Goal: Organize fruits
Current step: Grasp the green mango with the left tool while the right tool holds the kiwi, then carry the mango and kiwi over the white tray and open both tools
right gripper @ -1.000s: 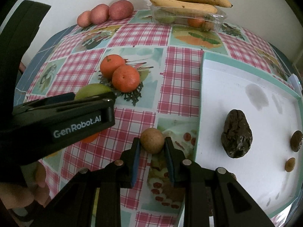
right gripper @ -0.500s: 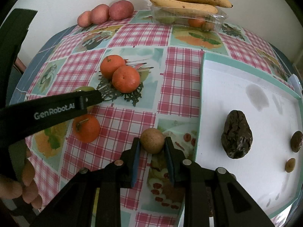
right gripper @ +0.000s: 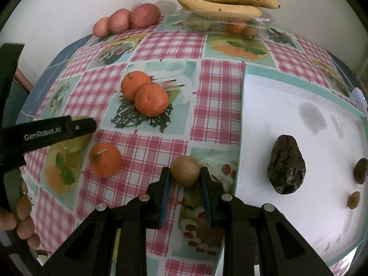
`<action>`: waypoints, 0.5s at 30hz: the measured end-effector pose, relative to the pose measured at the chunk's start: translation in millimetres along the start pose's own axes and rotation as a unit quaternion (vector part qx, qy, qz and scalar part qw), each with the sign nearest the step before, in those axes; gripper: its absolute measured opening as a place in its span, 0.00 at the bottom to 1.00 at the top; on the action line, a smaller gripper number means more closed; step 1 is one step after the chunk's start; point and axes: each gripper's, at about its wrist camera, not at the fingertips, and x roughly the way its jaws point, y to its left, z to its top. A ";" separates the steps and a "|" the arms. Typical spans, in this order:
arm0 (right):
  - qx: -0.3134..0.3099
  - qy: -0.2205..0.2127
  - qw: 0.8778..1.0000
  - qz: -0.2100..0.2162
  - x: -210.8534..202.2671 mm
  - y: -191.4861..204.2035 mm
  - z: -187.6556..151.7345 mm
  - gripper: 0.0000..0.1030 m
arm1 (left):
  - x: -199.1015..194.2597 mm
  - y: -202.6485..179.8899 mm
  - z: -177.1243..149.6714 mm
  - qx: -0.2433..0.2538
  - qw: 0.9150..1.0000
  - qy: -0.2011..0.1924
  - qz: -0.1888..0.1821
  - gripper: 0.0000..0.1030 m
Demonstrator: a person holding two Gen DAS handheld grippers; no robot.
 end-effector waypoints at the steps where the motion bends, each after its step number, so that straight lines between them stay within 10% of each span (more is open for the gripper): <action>1: 0.002 -0.003 1.000 -0.002 -1.6 -1.0 0.6 0.26 | -0.6 1.5 -0.1 -0.002 1.000 0.002 -0.003 0.42; 15: 0.038 -0.060 0.997 -0.002 -40.9 -28.3 10.7 0.26 | -47.5 -0.7 6.2 -0.022 0.998 -0.047 -0.041 0.42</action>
